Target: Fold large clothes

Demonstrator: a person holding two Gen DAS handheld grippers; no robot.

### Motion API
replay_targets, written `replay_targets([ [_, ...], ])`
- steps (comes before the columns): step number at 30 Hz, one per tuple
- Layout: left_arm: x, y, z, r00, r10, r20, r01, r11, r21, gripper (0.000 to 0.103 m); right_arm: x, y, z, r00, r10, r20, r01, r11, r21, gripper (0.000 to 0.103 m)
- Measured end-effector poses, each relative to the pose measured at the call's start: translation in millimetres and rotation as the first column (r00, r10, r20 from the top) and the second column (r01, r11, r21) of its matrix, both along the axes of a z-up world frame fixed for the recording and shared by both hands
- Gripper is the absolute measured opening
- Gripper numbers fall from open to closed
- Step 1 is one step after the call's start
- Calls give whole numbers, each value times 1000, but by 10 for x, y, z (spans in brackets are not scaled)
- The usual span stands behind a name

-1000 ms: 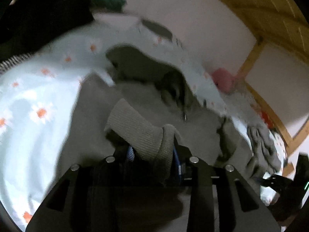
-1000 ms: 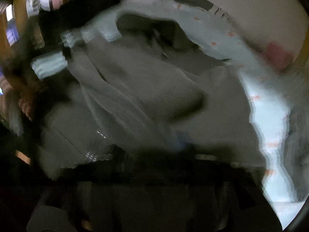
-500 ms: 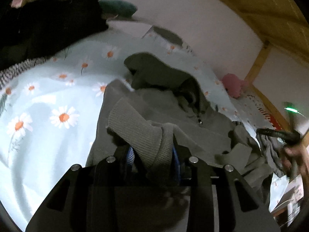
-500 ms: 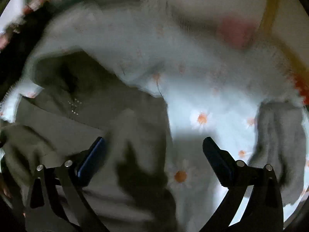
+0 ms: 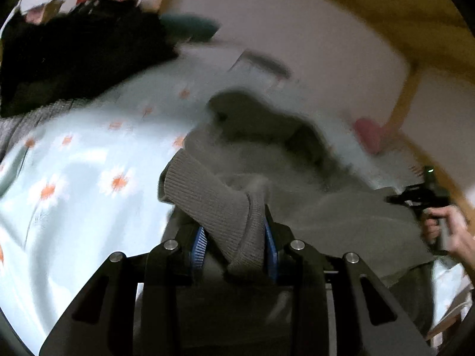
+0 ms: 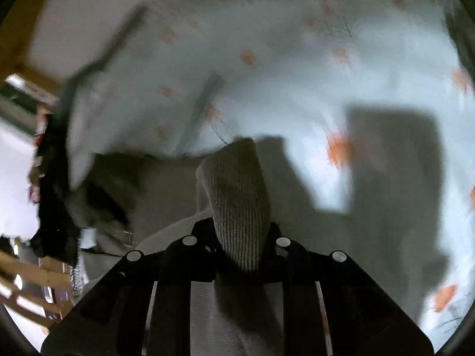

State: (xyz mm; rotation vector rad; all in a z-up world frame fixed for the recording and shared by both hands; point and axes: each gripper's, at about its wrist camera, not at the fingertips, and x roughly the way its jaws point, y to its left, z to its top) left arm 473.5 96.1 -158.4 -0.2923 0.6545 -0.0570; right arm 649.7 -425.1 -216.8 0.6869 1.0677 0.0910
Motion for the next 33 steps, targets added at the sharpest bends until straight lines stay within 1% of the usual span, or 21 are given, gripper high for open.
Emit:
replay_targets([
  [1, 25, 5, -55, 999, -3, -40, 3, 1000, -2, 35, -53, 10, -56, 1000, -11, 19, 12, 1000, -2, 21],
  [2, 20, 38, -89, 998, -4, -70, 2, 1000, -29, 36, -57, 29, -4, 999, -16, 35, 16, 1000, 5, 30],
  [3, -12, 74, -64, 998, -4, -65, 1, 999, -51, 43, -102, 40, 40, 999, -24, 39, 24, 1000, 16, 53],
  [5, -92, 146, 42, 998, 27, -64, -31, 998, -57, 73, -233, -28, 211, 996, -25, 83, 19, 997, 70, 92],
  [6, -160, 204, 124, 998, 46, -40, -49, 996, -73, 84, -290, -68, 347, 993, -17, 116, 8, 997, 77, 92],
  [8, -262, 298, 293, 996, 89, -19, -90, 993, -80, 85, -482, -120, 610, 987, 30, 158, -37, 998, 41, 92],
  [11, -342, 417, 539, 991, 137, -6, -137, 985, -109, 86, -783, -94, 743, 988, 101, 120, -93, 993, -74, 94],
  [13, -271, 279, 704, 993, 115, -16, -117, 989, -94, 96, -979, 43, 615, 986, 162, 45, -153, 975, -160, 94],
  [16, 50, -129, 692, 999, 22, -26, -23, 998, -59, 96, -1046, 330, 261, 975, 202, -92, -219, 939, -263, 88],
  [17, 138, -216, 653, 1000, 20, -20, -21, 999, -33, 96, -1088, 350, 236, 978, 194, -72, -206, 942, -265, 82],
  [18, 282, -340, 563, 999, 34, -22, -33, 999, 29, 96, -1139, 364, 240, 982, 186, -33, -188, 948, -256, 61],
  [19, 429, -416, 444, 997, 58, -54, -52, 994, 99, 96, -1205, 357, 276, 979, 203, 2, -198, 960, -200, 49],
  [20, 618, -481, 266, 989, 79, -126, -58, 985, 165, 96, -1262, 342, 316, 979, 204, 18, -197, 961, -193, 38],
  [21, 723, -495, 143, 978, 83, -189, -49, 983, 177, 96, -1326, 305, 361, 979, 202, 34, -191, 961, -201, 27],
  [23, 755, -483, -29, 969, 88, -229, -46, 982, 182, 96, -1485, 102, 425, 982, 162, 100, -150, 982, -116, 21],
  [25, 644, -515, 40, 982, 41, -184, -8, 984, 178, 96, -1698, -210, 526, 972, 44, 229, -43, 999, -8, 13],
  [27, 533, -506, 129, 988, 18, -152, 5, 989, 147, 96, -1834, -442, 538, 959, -64, 275, 52, 997, 47, 2],
  [29, 477, -430, 177, 989, 31, -143, -16, 994, 107, 96, -1906, -608, 549, 955, -122, 269, 130, 991, -13, 1],
  [31, 437, -346, 271, 989, 50, -142, -46, 998, 34, 96, -1857, -702, 579, 968, -109, 225, 119, 992, -33, 1],
  [32, 399, -312, 363, 993, 48, -104, -50, 999, -21, 96, -1815, -686, 634, 969, -109, 223, 126, 990, -63, 9],
  [33, 389, -307, 449, 997, 49, -64, -52, 997, -51, 96, -1708, -649, 719, 968, -84, 235, 105, 991, -78, 38],
])
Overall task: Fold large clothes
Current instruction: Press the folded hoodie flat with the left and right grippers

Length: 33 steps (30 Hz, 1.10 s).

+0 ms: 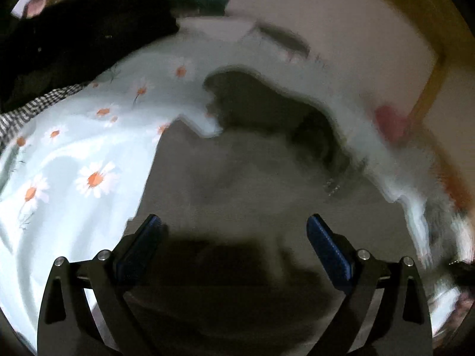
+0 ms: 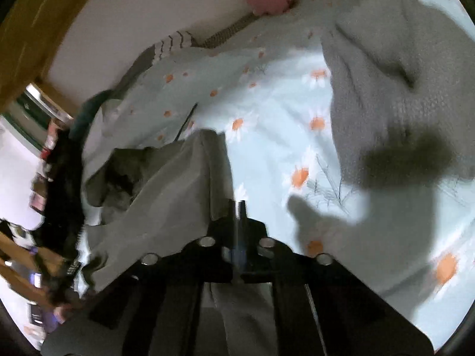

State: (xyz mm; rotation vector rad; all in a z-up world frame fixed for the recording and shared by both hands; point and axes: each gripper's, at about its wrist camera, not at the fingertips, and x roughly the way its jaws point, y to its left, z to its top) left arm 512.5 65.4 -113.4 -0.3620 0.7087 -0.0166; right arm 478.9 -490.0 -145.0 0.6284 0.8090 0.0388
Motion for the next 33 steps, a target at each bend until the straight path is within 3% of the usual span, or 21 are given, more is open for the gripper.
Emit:
replay_targets([
  [1, 2, -17, 60, 999, 6, 32, -6, 1000, -3, 96, 160, 73, 66, 999, 40, 17, -40, 999, 10, 61],
  [2, 70, -97, 119, 999, 10, 42, -11, 999, 35, 96, 254, 96, 78, 997, 71, 27, -72, 997, 27, 91],
  [4, 374, -248, 6, 999, -19, -43, 24, 994, 110, 96, 773, 340, 8, 990, 137, -22, -137, 991, 3, 92],
  [5, 575, -358, -200, 989, -43, -143, 66, 985, 158, 96, 1031, 446, -95, 986, 145, -84, -148, 988, -40, 92],
  [6, 692, -399, -359, 977, -51, -207, 90, 978, 186, 96, 1238, 549, -207, 976, 167, -139, -176, 983, -53, 87],
  [7, 771, -477, -547, 965, -49, -258, 114, 963, 245, 96, 1449, 674, -391, 954, 207, -215, -220, 975, -42, 72],
  [8, 765, -587, -632, 973, -50, -226, 128, 931, 342, 97, 1562, 761, -501, 940, 219, -262, -238, 970, -42, 43],
  [9, 701, -697, -652, 983, -49, -176, 119, 902, 415, 97, 1609, 827, -521, 939, 210, -271, -241, 966, -87, 33],
  [10, 686, -720, -645, 984, -41, -171, 111, 900, 422, 97, 1636, 866, -492, 946, 212, -244, -247, 961, -122, 22],
  [11, 701, -702, -642, 983, -47, -180, 117, 909, 401, 97, 1620, 841, -455, 954, 212, -212, -240, 964, -116, 21],
  [13, 704, -660, -644, 983, -59, -177, 120, 927, 355, 97, 1524, 547, -400, 988, 90, -126, -100, 992, -73, 19],
  [15, 704, -711, -676, 980, -83, -182, 146, 919, 365, 97, 1468, 273, -418, 993, -29, -113, 25, 999, -37, 13],
  [17, 698, -721, -677, 980, -80, -184, 143, 922, 360, 97, 1449, 186, -426, 992, -28, -123, 27, 1000, -8, 14],
  [19, 699, -735, -670, 980, -81, -181, 142, 923, 356, 97, 1327, 251, -222, 994, -43, -98, 37, 998, -56, 20],
  [20, 733, -704, -690, 980, -80, -181, 142, 923, 357, 97, 1225, 331, -46, 998, -21, -52, 17, 996, -89, 41],
  [21, 724, -678, -692, 981, -79, -180, 140, 923, 360, 97, 1118, 442, 70, 1000, 3, -10, -4, 993, -116, 74],
  [23, 718, -672, -698, 981, -76, -177, 136, 922, 362, 97, 837, 846, 348, 992, 110, 56, -94, 968, -233, 94],
  [25, 701, -648, -697, 982, -75, -173, 134, 922, 362, 97, 677, 1372, 219, 960, 276, -46, -274, 895, -352, 94],
  [28, 702, -649, -702, 982, -75, -173, 134, 922, 362, 97, 625, 1786, -526, 909, 291, -298, -408, 767, -496, 93],
  [30, 699, -647, -702, 982, -75, -174, 135, 923, 360, 97, 530, 1722, -646, 938, 280, -202, -345, 793, -503, 96],
  [33, 702, -641, -699, 982, -75, -173, 134, 923, 360, 97, 586, 1700, -610, 936, 265, -233, -347, 808, -476, 98],
])
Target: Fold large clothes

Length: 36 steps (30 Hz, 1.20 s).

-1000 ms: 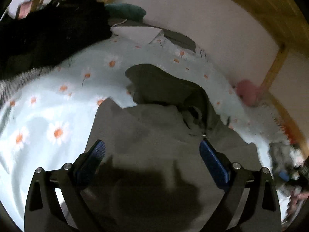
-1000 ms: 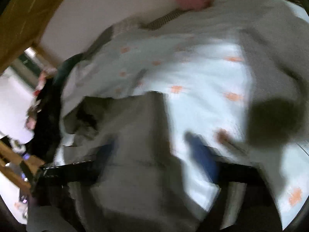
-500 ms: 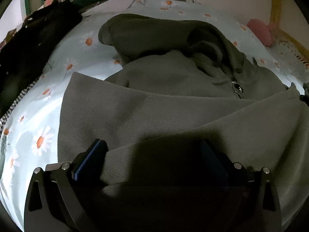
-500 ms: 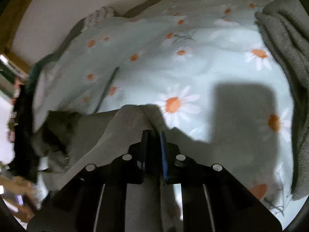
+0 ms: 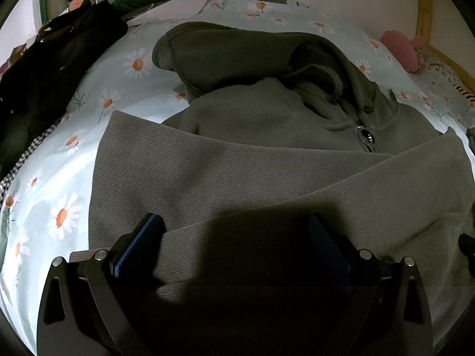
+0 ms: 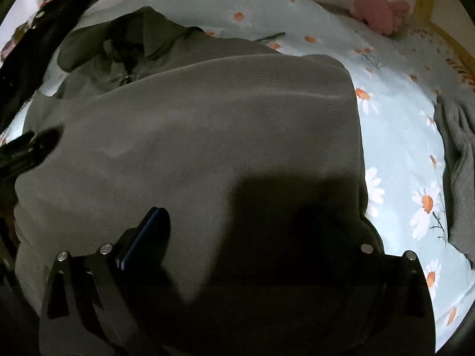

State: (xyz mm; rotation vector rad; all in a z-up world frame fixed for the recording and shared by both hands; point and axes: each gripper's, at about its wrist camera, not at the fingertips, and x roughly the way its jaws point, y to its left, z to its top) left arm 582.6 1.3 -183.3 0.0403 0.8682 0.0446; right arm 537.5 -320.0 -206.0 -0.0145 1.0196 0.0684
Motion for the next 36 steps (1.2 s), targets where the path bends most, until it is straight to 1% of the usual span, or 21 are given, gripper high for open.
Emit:
replay_targets([
  [2, 2, 6, 2, 1000, -1, 0, 1, 1000, -2, 97, -20, 37, -19, 1000, 9, 2, -9, 1000, -24, 98],
  [5, 1, 18, 7, 1000, -1, 1, 1, 1000, -5, 97, -18, 1, -4, 1000, 10, -7, -10, 1000, -9, 98],
  [8, -3, 29, 32, 1000, -11, -6, 10, 1000, -15, 97, 17, 68, 122, 1000, 1, 25, -1, 1000, -21, 98],
  [11, -22, 84, 161, 997, -64, -36, 62, 995, -72, 97, -28, 168, 335, 993, 44, 108, -45, 999, 11, 98],
  [14, -25, 242, 416, 999, -50, -10, 48, 985, -163, 97, 62, 369, 581, 976, 115, 183, -119, 993, 14, 98],
  [15, -2, 356, 563, 999, -24, 23, 28, 978, -208, 97, 138, 457, 650, 968, 147, 203, -149, 989, -5, 98],
  [17, 122, 569, 795, 996, 33, 79, -12, 969, -247, 97, 337, 622, 758, 954, 193, 228, -188, 981, -42, 98],
  [21, 546, 900, 939, 979, 118, 168, -84, 977, -196, 97, 846, 871, 935, 919, 282, 277, -277, 959, -57, 98],
  [22, 732, 1002, 923, 978, 113, 177, -77, 977, -197, 97, 1026, 956, 979, 907, 305, 291, -296, 952, -77, 98],
  [23, 853, 1073, 905, 981, 81, 177, -43, 977, -211, 97, 1175, 1024, 1009, 897, 330, 295, -318, 944, -91, 98],
  [24, 1027, 1150, 866, 984, 24, 175, 20, 969, -247, 97, 1277, 1105, 1039, 891, 346, 294, -328, 938, -109, 98],
  [25, 1194, 1205, 817, 989, -2, 150, 42, 963, -267, 97, 1445, 1186, 1041, 888, 359, 287, -333, 933, -138, 98],
  [27, 1436, 1288, 735, 992, -6, 127, 45, 953, -301, 97, 1722, 1300, 1018, 883, 381, 274, -348, 923, -162, 98],
  [28, 1514, 1306, 711, 990, -12, 141, 57, 946, -319, 97, 1837, 1339, 1003, 883, 389, 261, -355, 920, -168, 98],
  [30, 1694, 1298, 636, 992, -47, 119, 85, 939, -334, 97, 2164, 1479, 901, 893, 401, 207, -360, 910, -207, 97],
  [31, 1810, 1281, 575, 994, -76, 78, 99, 932, -349, 97, 2322, 1562, 820, 893, 416, 170, -375, 899, -228, 94],
  [32, 1883, 1279, 541, 994, -96, 60, 112, 922, -370, 93, 2427, 1620, 740, 894, 428, 133, -392, 890, -233, 78],
  [33, 1919, 1281, 518, 993, -106, 56, 119, 913, -390, 69, 2491, 1651, 679, 895, 436, 98, -407, 885, -226, 56],
  [34, 1964, 1282, 498, 993, -114, 44, 122, 904, -409, 40, 2566, 1683, 615, 897, 439, 52, -421, 884, -205, 48],
  [35, 1999, 1268, 496, 992, -126, 31, 127, 894, -430, 32, 2618, 1704, 566, 899, 437, 16, -429, 887, -170, 32],
  [36, 2008, 1245, 531, 990, -134, 39, 137, 887, -441, 28, 2629, 1708, 577, 901, 432, 19, -425, 892, -154, 24],
])
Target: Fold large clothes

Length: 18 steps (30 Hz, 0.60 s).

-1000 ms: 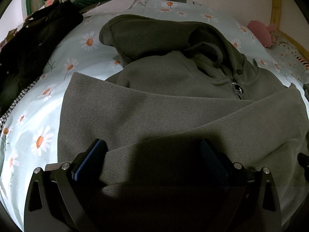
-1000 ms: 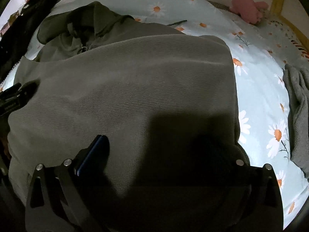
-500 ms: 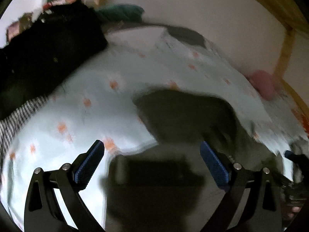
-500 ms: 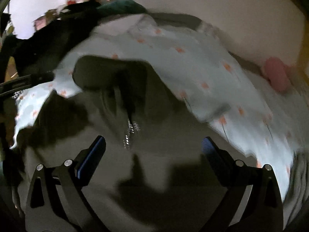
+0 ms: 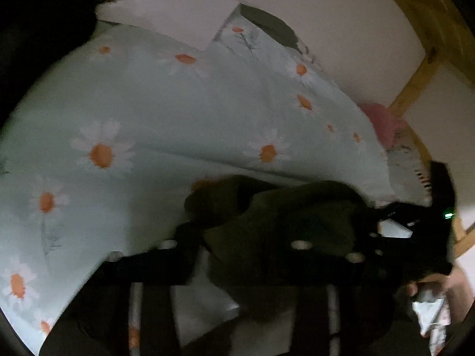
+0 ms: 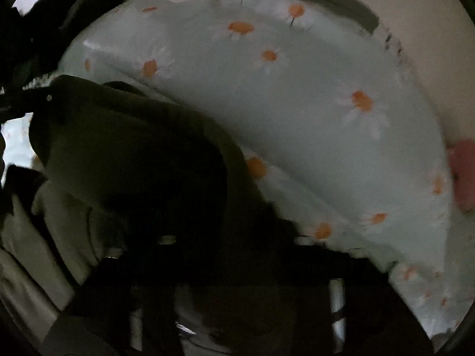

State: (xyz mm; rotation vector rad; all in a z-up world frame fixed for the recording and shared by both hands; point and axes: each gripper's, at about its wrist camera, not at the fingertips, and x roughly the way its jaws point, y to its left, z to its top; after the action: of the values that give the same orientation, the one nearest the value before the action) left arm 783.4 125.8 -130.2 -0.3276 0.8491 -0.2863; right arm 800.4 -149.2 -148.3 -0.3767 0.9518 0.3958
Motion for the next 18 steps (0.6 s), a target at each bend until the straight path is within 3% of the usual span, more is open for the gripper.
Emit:
replay_targets([
  [3, -57, -81, 216, 997, -16, 72, 15, 1000, 17, 26, -84, -118, 195, 995, -60, 81, 55, 996, 72, 19],
  [7, -228, -237, 741, 978, -63, 200, 62, 998, 7, 26, -335, -406, 591, 954, -164, 252, 130, 980, 147, 15],
  [11, -491, -658, 1322, 927, -133, 352, 101, 989, 108, 26, -586, -423, 758, 938, -139, 317, 114, 989, 96, 19],
  [13, -639, -899, 1542, 893, -190, 407, 127, 976, 175, 26, -750, -465, 846, 944, -99, 316, 56, 988, 142, 48],
  [14, -670, -990, 1596, 887, -213, 410, 140, 970, 200, 26, -841, -494, 910, 933, -87, 350, 25, 984, 177, 86],
  [15, -719, -1093, 1659, 879, -239, 414, 157, 962, 221, 26, -953, -547, 996, 911, -83, 404, -7, 976, 216, 100],
  [16, -744, -1112, 1699, 874, -253, 414, 168, 959, 230, 26, -1064, -610, 1113, 890, -83, 448, -41, 964, 262, 100],
  [18, -791, -1198, 1795, 863, -294, 411, 205, 947, 247, 26, -1121, -693, 1248, 900, -49, 433, -109, 936, 333, 100],
])
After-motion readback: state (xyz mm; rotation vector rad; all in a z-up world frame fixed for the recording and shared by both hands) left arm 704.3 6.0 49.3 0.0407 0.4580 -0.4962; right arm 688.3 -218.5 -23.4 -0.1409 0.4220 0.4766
